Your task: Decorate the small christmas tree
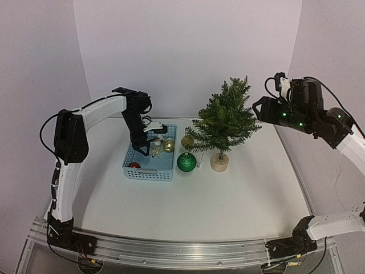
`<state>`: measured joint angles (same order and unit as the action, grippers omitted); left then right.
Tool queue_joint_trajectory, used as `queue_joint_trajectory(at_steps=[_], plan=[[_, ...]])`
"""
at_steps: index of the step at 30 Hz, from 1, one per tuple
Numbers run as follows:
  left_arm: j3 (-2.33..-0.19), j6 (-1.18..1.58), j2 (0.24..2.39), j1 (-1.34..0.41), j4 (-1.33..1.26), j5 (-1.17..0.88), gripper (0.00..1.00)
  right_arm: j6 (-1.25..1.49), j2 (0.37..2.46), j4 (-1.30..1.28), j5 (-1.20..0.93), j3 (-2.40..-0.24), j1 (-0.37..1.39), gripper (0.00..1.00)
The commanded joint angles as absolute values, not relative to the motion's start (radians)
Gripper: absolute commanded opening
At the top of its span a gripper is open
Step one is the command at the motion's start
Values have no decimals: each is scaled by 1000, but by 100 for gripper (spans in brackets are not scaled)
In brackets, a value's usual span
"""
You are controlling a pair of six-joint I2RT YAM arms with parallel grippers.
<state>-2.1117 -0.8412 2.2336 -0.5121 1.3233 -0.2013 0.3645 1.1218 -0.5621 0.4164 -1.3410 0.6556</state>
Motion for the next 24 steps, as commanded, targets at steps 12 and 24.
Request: queue_joint_trajectory(at_steps=[12, 24], plan=[[-1981, -922, 2230, -511, 673, -538, 87, 378, 1085, -542, 394, -1328, 652, 61], [-2240, -1105, 2458, -511, 822, -521, 89, 379, 1097, -543, 373, -1349, 652, 61]])
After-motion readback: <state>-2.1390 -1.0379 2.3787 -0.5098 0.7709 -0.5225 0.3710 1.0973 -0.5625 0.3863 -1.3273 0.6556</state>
